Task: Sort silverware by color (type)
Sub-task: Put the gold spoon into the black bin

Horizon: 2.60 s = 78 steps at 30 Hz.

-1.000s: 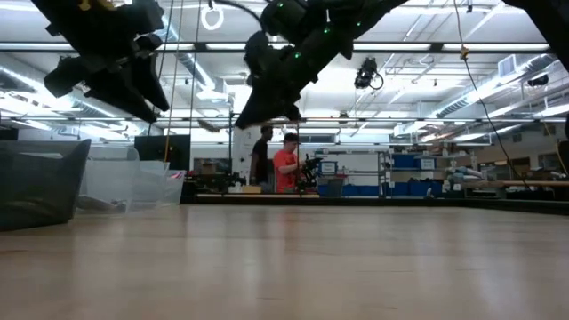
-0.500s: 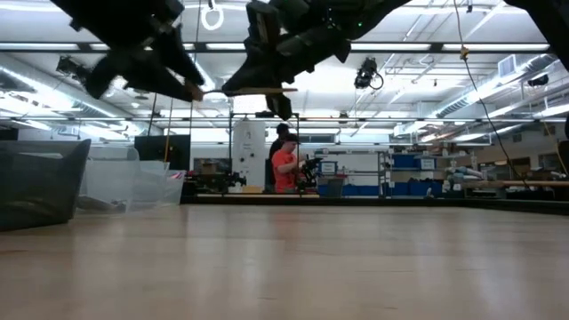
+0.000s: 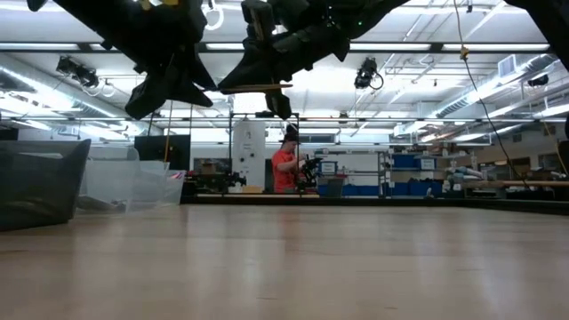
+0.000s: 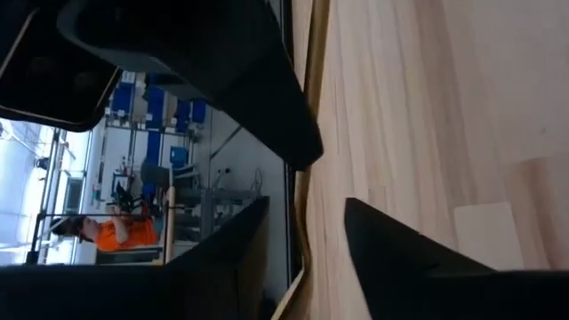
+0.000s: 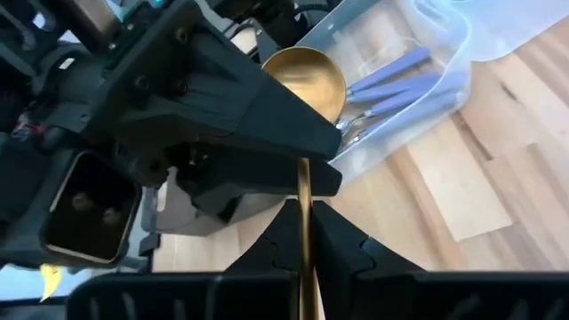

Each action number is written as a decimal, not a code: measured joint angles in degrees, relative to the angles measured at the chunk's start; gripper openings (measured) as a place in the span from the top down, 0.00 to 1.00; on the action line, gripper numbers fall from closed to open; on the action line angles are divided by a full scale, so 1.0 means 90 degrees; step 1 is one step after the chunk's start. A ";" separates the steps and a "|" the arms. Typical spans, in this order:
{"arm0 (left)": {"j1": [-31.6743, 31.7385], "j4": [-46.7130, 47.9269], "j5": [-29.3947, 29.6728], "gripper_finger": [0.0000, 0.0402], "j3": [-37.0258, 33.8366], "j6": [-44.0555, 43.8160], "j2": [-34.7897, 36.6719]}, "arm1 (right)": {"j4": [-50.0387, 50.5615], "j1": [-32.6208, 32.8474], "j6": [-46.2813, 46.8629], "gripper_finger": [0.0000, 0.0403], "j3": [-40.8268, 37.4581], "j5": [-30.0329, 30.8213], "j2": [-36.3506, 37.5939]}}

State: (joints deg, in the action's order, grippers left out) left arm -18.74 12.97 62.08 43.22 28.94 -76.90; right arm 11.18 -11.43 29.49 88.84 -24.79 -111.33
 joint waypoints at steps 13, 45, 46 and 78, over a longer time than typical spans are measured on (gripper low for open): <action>0.0063 -0.0062 -0.0146 0.97 0.0007 0.0002 0.0011 | 0.0046 -0.0023 -0.0006 0.93 -0.0005 -0.0148 -0.0015; -0.0048 -0.0186 0.0010 0.64 -0.0002 0.0071 0.0211 | -0.0245 0.0029 -0.0062 0.94 0.0000 -0.0432 -0.0002; -0.0029 -0.0186 0.0015 0.66 -0.0002 0.0136 0.0211 | -0.0240 0.0036 -0.0060 0.94 0.0000 -0.0435 -0.0002; -0.0201 0.1242 -0.0825 0.92 0.0000 -0.2143 0.0391 | 0.0762 -0.0652 -0.1758 0.69 0.0000 0.0324 0.0829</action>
State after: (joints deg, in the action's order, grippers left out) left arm -20.55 24.14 54.66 43.22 9.65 -73.39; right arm 18.03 -17.30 13.66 88.84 -21.87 -103.87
